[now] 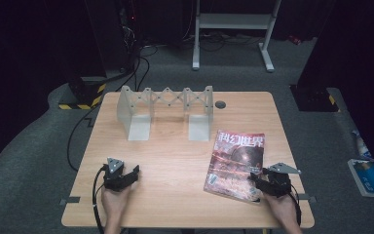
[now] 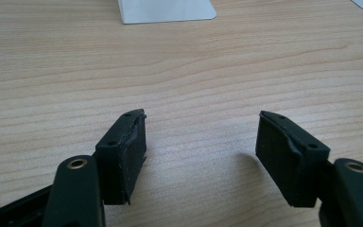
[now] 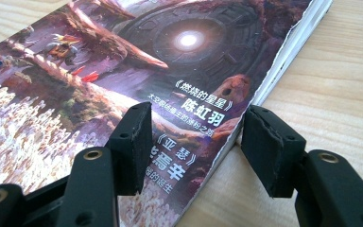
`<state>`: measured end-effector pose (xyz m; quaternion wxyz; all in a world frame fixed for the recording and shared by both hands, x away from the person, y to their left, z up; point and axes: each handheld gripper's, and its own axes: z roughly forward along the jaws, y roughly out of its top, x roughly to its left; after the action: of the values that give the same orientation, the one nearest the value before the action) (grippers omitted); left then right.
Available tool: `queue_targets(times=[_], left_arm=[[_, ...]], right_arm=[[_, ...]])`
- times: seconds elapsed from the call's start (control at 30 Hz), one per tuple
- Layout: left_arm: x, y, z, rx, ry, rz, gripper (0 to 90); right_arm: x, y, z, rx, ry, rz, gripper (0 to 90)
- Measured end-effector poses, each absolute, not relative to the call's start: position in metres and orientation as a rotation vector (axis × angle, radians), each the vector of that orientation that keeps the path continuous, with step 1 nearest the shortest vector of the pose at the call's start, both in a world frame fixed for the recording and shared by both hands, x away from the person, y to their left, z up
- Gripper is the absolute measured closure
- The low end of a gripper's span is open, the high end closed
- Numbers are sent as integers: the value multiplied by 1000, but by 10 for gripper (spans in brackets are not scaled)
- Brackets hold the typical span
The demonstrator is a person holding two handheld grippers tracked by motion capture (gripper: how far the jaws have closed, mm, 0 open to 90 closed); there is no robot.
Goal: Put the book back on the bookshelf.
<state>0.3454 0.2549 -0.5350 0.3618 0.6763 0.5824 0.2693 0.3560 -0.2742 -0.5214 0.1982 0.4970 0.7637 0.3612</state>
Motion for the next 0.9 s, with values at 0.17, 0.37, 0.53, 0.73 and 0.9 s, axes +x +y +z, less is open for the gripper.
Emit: queue_targets(times=[0.17,0.37,0.53,0.73,0.9], left_arm=[[345,255,-535,1745,1496,693,338],[345,255,-535,1750,1491,686,327],[345,254,-535,1759,1480,680,302],[345,253,-535,1768,1471,679,293],[345,253,-535,1768,1473,680,292]], right_arm=[[347,-274,-522,1378,2150,1025,441],[340,-274,-523,1365,2160,1042,441],[334,-273,-522,1352,2180,1041,441],[327,-273,-522,1345,2197,1058,441],[322,-270,-522,1335,2211,1063,441]])
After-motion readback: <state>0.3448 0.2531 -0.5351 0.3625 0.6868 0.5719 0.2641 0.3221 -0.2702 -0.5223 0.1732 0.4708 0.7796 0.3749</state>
